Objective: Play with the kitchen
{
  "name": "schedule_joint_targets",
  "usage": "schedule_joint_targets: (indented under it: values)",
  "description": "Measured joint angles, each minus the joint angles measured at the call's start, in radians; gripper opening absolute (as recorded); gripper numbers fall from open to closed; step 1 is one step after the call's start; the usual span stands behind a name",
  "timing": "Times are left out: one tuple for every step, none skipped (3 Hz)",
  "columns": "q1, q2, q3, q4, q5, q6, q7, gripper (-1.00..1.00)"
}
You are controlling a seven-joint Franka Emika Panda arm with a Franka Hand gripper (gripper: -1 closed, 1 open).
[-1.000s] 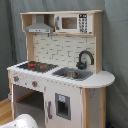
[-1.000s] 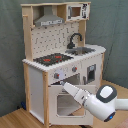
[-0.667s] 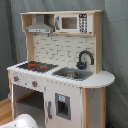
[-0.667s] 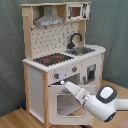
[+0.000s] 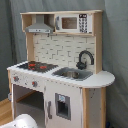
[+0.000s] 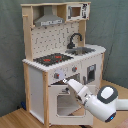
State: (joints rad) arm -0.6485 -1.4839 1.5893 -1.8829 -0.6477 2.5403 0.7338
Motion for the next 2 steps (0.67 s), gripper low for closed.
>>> schedule_joint_targets:
  values:
    - [0.010, 0.000, 0.015, -0.027, 0.001, -0.006, 0.100, 1.00]
    - [0.024, 0.001, 0.037, -0.064, 0.006, -0.012, 0.205, 1.00]
